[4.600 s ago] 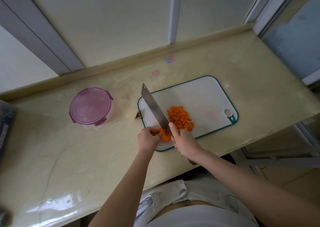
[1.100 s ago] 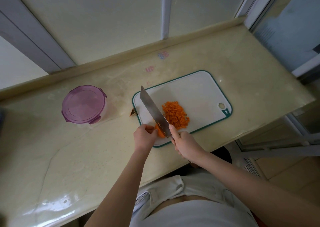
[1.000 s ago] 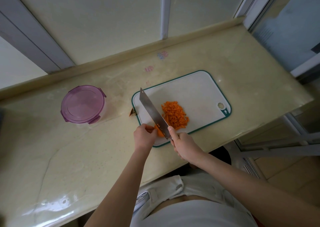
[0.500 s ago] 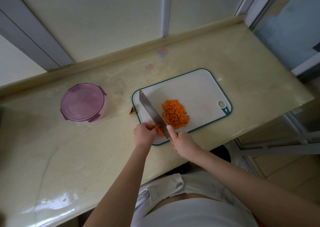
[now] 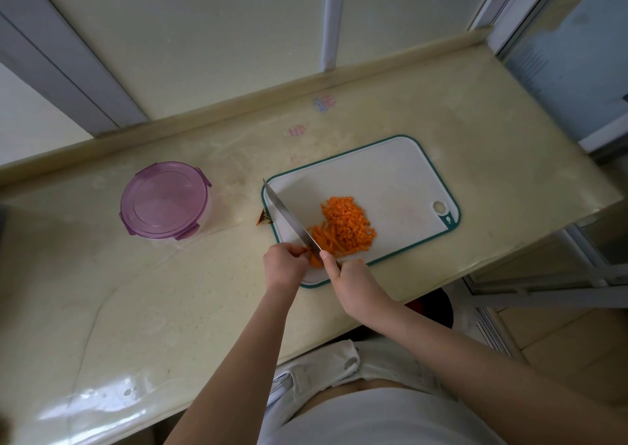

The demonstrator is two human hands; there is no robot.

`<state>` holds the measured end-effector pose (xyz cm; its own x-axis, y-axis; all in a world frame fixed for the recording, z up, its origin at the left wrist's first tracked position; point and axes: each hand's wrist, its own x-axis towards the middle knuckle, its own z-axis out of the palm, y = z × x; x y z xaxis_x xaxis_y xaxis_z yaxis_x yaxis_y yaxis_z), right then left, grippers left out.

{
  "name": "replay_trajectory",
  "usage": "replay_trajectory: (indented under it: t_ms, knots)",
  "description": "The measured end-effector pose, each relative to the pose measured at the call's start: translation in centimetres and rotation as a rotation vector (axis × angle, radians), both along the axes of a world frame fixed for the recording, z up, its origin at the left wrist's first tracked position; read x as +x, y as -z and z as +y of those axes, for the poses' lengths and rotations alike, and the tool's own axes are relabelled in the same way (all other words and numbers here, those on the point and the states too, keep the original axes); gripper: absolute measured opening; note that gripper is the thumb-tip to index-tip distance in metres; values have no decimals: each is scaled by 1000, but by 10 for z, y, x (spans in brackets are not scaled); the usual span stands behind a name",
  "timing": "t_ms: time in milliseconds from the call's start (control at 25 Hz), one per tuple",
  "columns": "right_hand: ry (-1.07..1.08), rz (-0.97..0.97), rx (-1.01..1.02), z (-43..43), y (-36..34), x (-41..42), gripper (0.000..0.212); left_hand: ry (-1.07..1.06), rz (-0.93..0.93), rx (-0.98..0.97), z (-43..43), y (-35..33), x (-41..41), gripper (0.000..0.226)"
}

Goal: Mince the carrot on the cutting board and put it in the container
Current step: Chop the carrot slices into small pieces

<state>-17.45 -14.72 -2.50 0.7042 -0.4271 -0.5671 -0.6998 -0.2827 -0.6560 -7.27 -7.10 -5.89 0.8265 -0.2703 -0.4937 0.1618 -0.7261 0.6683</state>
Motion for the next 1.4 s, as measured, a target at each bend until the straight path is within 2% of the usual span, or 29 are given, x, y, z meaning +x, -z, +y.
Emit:
replay_trajectory:
  t_ms: [160, 320, 520, 1080, 1400]
  knots:
    - [2, -5, -20, 2, 9, 9, 45, 7, -6, -3, 0, 0, 0, 11]
    - [-15, 27, -137, 6, 22, 15, 58, 30, -33, 6, 1, 0, 1, 11]
    - [66, -14, 91, -19, 16, 21, 62, 50, -54, 37, 2, 5, 0, 9]
    - [124, -53, 79, -9, -3, 4, 61, 30, -108, -37, 8, 10, -3, 15]
    - [134, -19, 37, 3, 1, -3, 62, 35, -91, -23, 6, 9, -5, 6]
